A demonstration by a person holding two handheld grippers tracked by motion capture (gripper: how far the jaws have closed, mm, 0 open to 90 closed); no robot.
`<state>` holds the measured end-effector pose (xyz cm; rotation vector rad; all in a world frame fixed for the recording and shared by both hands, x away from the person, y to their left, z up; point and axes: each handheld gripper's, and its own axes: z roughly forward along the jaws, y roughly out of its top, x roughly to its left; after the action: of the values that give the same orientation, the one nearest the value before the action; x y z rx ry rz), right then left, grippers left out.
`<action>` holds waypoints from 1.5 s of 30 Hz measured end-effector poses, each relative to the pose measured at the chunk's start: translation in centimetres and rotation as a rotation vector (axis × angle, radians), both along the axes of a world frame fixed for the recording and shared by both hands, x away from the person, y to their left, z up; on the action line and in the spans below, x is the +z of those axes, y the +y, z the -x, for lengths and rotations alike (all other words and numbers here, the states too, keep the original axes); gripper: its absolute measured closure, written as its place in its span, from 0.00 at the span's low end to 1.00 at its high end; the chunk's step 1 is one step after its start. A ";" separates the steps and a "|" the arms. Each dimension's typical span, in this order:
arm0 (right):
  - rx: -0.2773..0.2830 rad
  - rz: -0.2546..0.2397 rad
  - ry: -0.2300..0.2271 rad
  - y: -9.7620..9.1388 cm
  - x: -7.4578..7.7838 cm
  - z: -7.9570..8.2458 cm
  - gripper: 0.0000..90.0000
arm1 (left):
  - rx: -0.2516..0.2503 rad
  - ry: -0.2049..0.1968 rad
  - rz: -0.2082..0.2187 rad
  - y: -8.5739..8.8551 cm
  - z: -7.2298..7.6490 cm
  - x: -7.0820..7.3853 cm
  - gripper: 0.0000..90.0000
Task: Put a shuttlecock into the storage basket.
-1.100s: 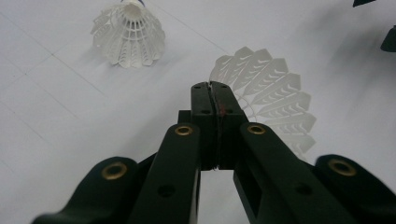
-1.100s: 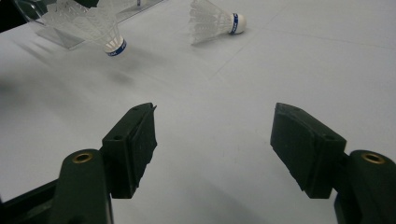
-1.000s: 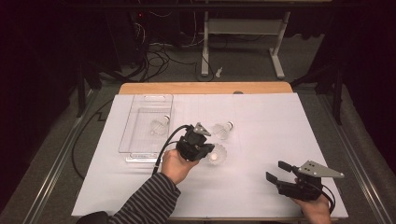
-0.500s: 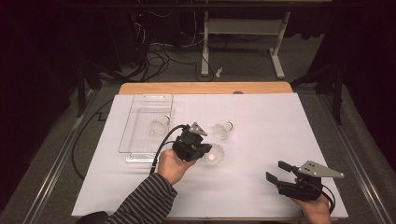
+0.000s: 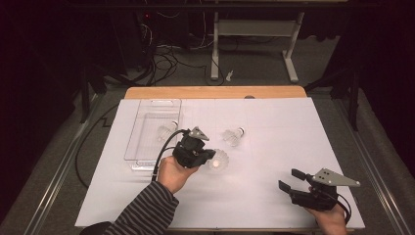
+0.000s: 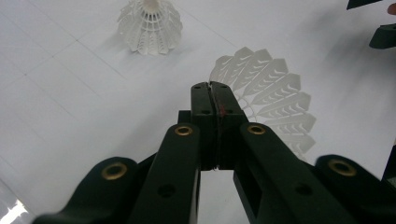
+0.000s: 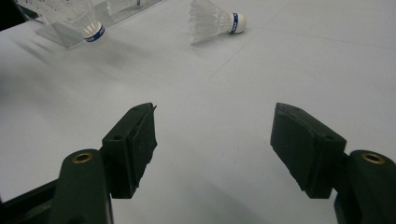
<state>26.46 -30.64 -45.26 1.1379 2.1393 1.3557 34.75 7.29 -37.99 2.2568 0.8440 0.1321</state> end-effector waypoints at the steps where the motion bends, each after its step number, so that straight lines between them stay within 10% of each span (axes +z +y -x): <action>1: 0.000 0.000 0.000 0.0 0.0 0.0 0.35 | 0.002 -0.001 -0.001 0.1 0.0 0.0 0.99; 45: 0.002 0.000 0.000 0.0 0.0 0.0 0.35 | 0.084 -0.023 0.024 3.9 0.8 1.0 0.99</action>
<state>26.45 -30.59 -45.23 1.1361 2.1405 1.3569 33.91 11.21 -37.03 2.1938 0.9243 0.1855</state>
